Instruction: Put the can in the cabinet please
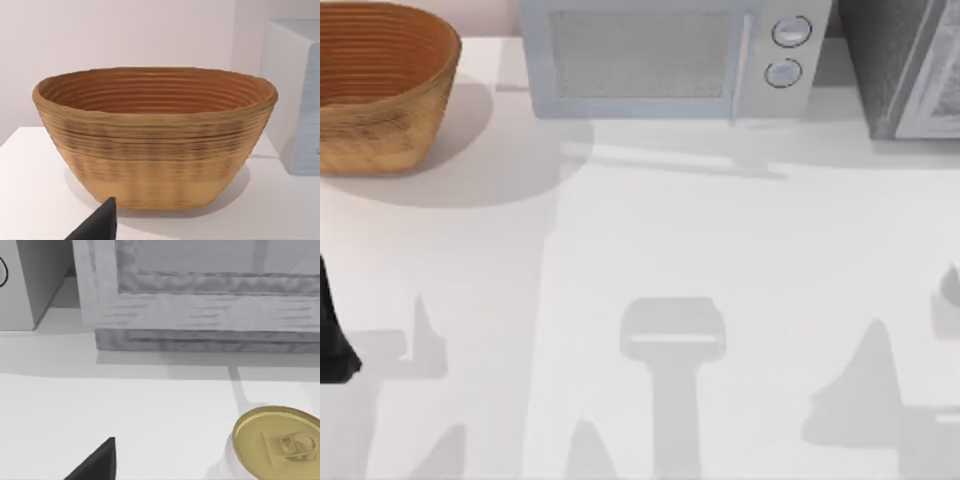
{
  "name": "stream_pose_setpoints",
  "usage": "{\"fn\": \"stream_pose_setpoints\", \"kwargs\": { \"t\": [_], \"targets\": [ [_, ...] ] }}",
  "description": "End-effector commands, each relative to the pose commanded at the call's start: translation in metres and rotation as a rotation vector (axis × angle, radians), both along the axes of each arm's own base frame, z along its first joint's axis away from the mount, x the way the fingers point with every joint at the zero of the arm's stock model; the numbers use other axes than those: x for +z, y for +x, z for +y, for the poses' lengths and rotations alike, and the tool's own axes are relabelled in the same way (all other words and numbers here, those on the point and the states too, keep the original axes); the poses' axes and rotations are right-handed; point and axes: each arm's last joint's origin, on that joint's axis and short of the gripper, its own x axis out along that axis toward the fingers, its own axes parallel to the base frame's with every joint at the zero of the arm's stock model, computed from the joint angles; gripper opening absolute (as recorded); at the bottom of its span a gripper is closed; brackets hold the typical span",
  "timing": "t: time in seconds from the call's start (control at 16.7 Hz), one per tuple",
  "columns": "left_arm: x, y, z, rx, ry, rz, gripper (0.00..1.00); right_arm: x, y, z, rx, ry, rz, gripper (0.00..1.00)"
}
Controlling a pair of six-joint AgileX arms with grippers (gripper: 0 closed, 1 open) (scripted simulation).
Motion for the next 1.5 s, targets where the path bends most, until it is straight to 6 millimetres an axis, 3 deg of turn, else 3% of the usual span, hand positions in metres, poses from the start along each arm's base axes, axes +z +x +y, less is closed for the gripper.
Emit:
{"fn": "stream_pose_setpoints", "kwargs": {
  "t": [0.42,0.9,1.5],
  "targets": [
    [0.0,0.0,0.0,0.0,0.0,0.0,1.0,-0.045,0.008,-0.016,-0.009,0.015,0.083,1.0],
    [0.0,0.0,0.0,0.0,0.0,0.0,1.0,-0.051,0.008,-0.017,-0.008,0.017,0.092,1.0],
    [0.0,0.0,0.0,0.0,0.0,0.0,1.0,-0.068,0.065,-0.018,-0.01,0.016,0.089,1.0]
  ]
}}
